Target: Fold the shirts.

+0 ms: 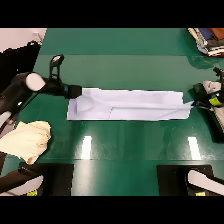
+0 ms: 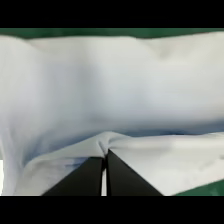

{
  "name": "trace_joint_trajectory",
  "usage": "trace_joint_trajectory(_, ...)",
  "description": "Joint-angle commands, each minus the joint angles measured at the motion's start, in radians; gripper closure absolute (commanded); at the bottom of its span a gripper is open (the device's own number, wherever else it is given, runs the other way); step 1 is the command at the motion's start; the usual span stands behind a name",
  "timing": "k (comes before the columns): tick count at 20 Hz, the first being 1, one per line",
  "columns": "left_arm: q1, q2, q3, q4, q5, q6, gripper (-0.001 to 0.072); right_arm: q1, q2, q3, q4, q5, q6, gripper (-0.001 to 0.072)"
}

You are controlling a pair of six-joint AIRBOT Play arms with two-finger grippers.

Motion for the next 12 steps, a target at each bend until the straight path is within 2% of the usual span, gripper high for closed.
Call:
trace_joint_trajectory(1,0.001,-0.172,0.115,0.011,0.082,0.004,0.0678,0.0,-0.179,0.14,0.112,-0.011,0.004,0.0697)
trace_joint_trajectory(2,0.001,-0.191,0.134,0.012,0.083,0.005,0.0676,-0.003,-0.217,0.177,0.151,-0.011,0.004,0.0692)
trace_joint_trajectory(3,0.001,-0.198,0.146,0.01,0.084,0.004,0.0591,-0.004,-0.251,0.21,0.174,-0.011,0.004,0.0574)
trace_joint_trajectory(4,0.001,-0.198,0.155,0.008,0.086,0.002,0.0295,-0.003,-0.282,0.246,0.179,-0.008,0.004,0.0339)
trace_joint_trajectory(5,0.001,-0.198,0.169,0.008,0.073,0.002,0.0125,-0.004,-0.306,0.275,0.178,0.006,0.003,0.0254)
trace_joint_trajectory(6,0.001,-0.195,0.183,0.014,0.048,0.006,0.0163,-0.004,-0.323,0.298,0.177,0.028,-0.016,0.0255)
trace_joint_trajectory(10,0.001,-0.189,0.258,0.012,-0.113,0.006,0.0169,-0.043,-0.318,0.269,0.172,0.076,-0.088,0.0255)
trace_joint_trajectory(11,0.001,-0.189,0.267,0.007,-0.146,0.006,0.0258,-0.069,-0.319,0.251,0.172,0.098,-0.103,0.0256)
trace_joint_trajectory(12,-0.001,-0.189,0.267,-0.001,-0.168,0.006,0.0537,-0.103,-0.319,0.223,0.173,0.108,-0.11,0.0255)
